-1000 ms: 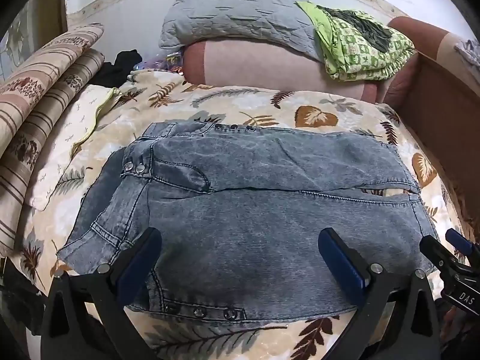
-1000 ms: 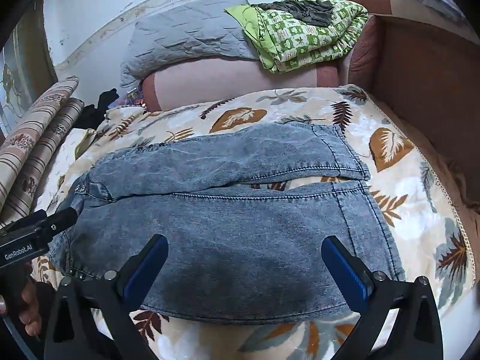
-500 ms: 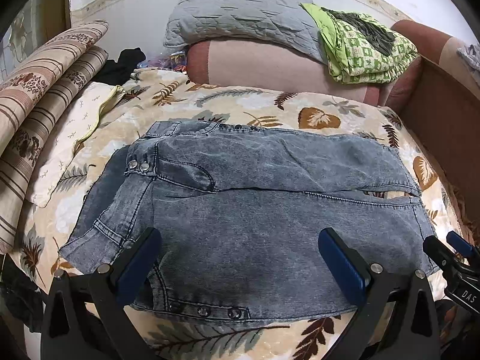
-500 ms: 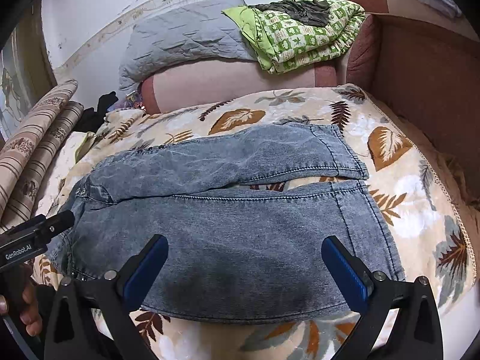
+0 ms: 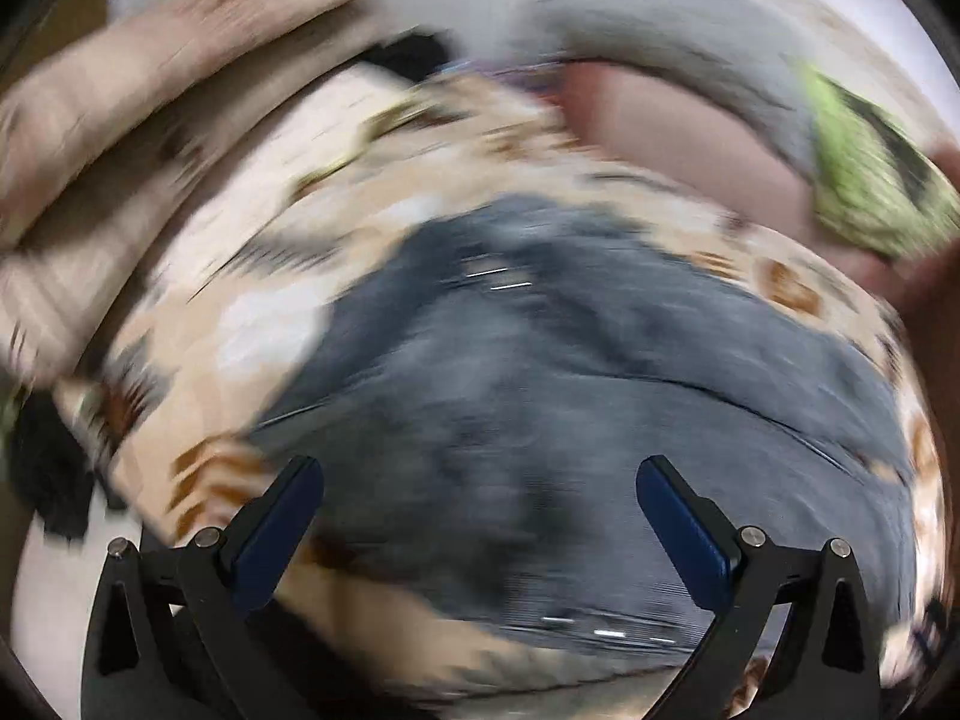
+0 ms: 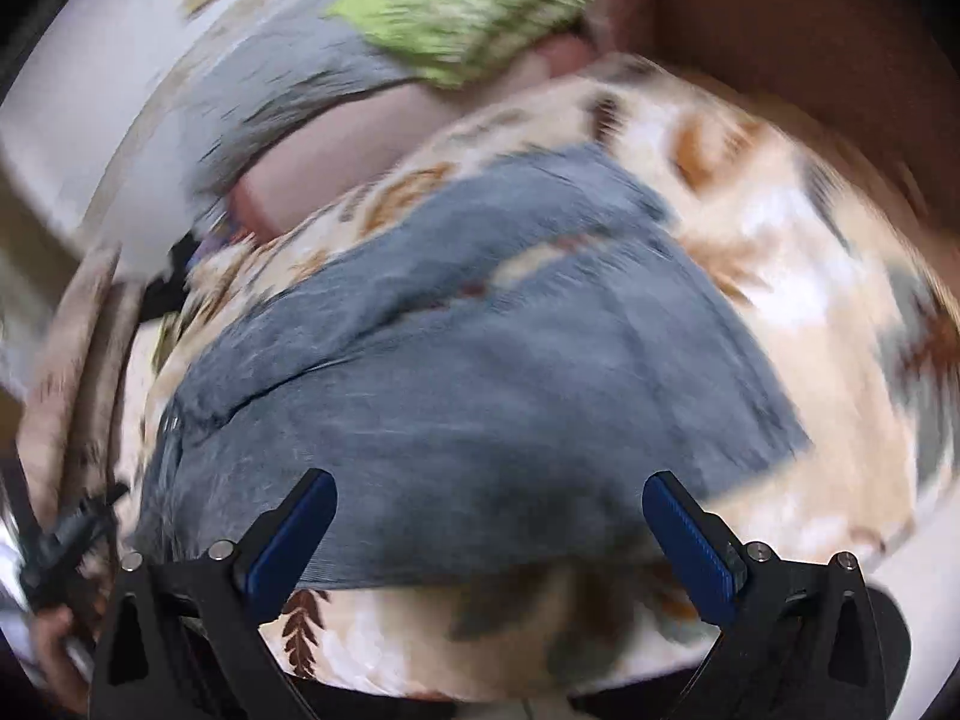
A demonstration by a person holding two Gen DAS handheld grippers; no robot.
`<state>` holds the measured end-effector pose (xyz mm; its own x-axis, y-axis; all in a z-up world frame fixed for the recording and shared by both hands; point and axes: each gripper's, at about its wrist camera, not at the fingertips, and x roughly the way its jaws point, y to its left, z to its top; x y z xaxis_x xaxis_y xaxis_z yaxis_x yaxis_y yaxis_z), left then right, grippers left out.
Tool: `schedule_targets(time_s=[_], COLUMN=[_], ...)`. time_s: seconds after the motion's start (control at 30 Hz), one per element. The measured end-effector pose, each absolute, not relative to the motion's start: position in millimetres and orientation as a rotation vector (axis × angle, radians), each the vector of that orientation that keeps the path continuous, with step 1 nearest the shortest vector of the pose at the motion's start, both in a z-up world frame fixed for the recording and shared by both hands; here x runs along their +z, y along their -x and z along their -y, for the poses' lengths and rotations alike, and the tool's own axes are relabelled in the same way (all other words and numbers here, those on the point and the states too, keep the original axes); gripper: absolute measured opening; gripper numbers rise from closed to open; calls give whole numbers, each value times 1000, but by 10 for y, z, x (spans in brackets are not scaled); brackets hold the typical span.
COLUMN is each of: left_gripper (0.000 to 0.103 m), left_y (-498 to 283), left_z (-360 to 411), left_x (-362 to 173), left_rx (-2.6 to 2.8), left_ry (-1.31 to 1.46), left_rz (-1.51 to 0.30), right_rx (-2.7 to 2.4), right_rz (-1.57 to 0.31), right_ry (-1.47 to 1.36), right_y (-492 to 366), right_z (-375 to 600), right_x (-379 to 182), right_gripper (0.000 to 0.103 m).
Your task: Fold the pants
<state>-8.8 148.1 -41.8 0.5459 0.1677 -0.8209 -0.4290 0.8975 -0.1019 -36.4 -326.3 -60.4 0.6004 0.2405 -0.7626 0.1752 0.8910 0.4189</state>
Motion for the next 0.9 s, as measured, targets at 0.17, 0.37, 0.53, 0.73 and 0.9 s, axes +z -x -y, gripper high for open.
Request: schedule_targets(time_s=[0.17, 0.37, 0.53, 0.73, 0.9], left_gripper=[103, 103, 99, 46, 46], left_y=[156, 110, 138, 206, 170], left_z=[-1990, -2092, -2061, -2215, -2246], left_x=[-735, -1135, -1095, -998, -1023], left_rx=[472, 454, 461, 460, 463], left_ry=[478, 702, 700, 720, 745], left_rz=[-1033, -1122, -1069, -1031, -1041], right_rx=[-33, -60, -104, -150, -144], right_rz=[-1007, -997, -958, -957, -966], right_ry=[-724, -1010, -1135, -1099, -1090], right_y=[490, 357, 307, 245, 251], right_z=[3801, 4215, 4408, 4484, 4535], right_x=[-864, -1082, -1227, -1185, -1248], right_gripper=[103, 103, 102, 52, 45])
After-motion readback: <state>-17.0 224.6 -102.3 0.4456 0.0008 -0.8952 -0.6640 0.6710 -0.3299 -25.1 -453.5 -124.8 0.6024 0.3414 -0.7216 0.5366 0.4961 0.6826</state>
